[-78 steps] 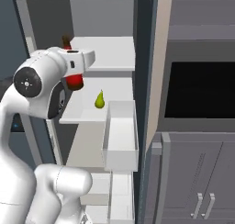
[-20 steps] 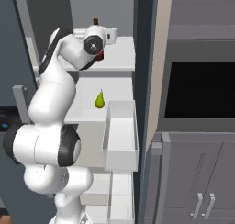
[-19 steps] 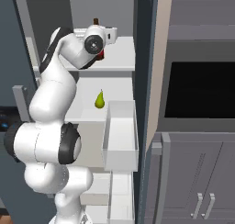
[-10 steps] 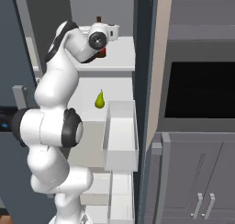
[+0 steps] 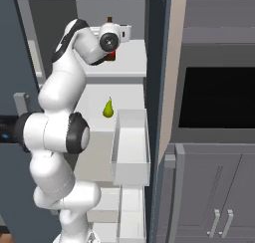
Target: Place the beer on the top shelf of the fridge to keep it out of children's reach, and place the pear and garlic on lower shelves for easy access.
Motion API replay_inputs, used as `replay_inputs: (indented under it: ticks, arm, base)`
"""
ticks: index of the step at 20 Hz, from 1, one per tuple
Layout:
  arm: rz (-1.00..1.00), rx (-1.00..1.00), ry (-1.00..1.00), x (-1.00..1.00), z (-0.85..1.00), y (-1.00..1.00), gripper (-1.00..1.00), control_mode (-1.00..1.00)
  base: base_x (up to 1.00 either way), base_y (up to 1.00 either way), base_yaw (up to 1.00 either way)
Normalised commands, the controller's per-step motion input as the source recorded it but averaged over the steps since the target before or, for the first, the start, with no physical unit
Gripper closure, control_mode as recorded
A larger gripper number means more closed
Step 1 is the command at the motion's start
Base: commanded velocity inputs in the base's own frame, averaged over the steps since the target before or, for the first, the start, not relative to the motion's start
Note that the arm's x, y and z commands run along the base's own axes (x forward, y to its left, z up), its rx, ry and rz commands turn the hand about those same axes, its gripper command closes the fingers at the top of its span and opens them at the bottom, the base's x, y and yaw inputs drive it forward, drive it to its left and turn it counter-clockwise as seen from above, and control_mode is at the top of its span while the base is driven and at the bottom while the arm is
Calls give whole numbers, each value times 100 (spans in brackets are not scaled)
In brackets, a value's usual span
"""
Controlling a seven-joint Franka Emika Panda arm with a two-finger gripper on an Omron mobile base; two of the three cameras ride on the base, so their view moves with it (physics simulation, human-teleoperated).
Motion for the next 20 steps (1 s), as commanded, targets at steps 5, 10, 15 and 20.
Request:
replay_inputs:
  ticks: [5, 10, 15, 20]
  arm:
    - [0, -6, 0, -36, 0, 0, -100, -100]
    - [0, -7, 0, -40, 8, 0, -100, -100]
    - [0, -3, 0, -9, 25, 0, -100, -100]
    - [0, -4, 0, -41, 5, -14, -100, -100]
  base:
    - [0, 0, 0]
    - [0, 0, 0]
    - [0, 0, 0]
    - [0, 0, 0]
